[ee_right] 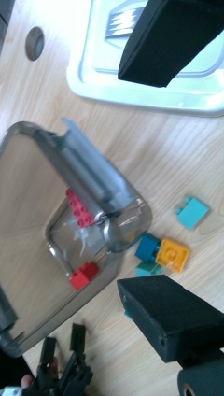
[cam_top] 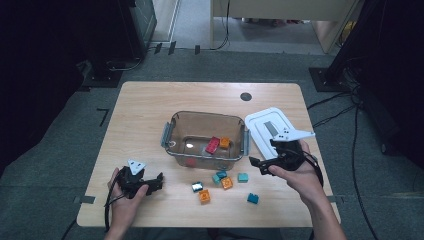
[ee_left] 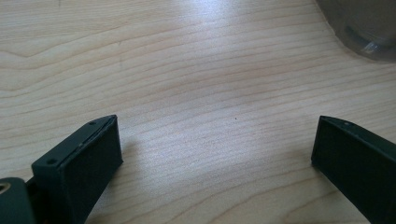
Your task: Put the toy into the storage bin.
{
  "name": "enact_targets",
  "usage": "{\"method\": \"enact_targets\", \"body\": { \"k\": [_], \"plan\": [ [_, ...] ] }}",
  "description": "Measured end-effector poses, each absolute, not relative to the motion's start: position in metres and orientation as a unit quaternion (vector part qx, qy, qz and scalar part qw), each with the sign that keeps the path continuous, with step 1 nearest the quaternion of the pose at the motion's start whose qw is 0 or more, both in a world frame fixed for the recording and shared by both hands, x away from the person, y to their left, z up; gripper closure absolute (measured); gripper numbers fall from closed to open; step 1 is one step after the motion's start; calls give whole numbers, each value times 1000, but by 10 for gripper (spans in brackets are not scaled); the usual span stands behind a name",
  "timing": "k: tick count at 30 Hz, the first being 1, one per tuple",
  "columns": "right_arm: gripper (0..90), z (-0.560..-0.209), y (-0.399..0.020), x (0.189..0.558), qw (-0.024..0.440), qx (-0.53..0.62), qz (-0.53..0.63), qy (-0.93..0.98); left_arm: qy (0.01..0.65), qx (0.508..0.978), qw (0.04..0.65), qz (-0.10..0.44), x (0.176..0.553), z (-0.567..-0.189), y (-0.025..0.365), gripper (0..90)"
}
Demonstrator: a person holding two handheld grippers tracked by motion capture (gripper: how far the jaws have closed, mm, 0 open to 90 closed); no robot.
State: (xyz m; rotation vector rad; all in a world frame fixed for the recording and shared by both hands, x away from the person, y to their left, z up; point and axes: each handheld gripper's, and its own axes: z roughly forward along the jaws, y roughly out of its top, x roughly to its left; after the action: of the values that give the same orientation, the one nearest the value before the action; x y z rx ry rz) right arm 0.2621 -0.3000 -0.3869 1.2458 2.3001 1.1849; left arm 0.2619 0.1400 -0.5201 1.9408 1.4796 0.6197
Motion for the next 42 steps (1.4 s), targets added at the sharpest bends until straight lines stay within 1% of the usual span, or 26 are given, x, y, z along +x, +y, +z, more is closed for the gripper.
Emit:
{"method": "enact_targets", "body": {
  "k": [8,12,16,18,19,22,27,30,31,34,42],
  "plan": [
    [27,-411,-307,246,133,443,409,787,559,734,306,234,262,-520,140,13],
    [58,-426,-309,237,132,446,406,787,559,734,306,234,262,-520,140,13],
    [132,-445,-308,229,132,446,395,792,559,735,306,234,262,-520,140,13],
    [142,-450,-307,225,134,443,393,795,559,734,306,234,262,-520,140,13],
    [145,-453,-307,223,125,439,396,797,559,734,306,234,262,-520,140,13],
    [161,-459,-306,219,122,436,392,801,558,735,306,234,262,-520,140,13],
    [252,-468,-306,212,116,429,396,803,558,735,306,234,262,-520,140,13],
    [345,-476,-305,208,108,430,396,804,558,735,306,234,262,-520,140,13],
    [362,-479,-305,207,104,429,395,806,558,735,306,233,262,-520,140,13],
    [405,-485,-304,204,109,413,384,818,558,735,306,233,262,-520,140,13],
    [496,-496,-300,193,90,380,383,837,558,735,306,233,262,-520,140,13]
  ]
}}
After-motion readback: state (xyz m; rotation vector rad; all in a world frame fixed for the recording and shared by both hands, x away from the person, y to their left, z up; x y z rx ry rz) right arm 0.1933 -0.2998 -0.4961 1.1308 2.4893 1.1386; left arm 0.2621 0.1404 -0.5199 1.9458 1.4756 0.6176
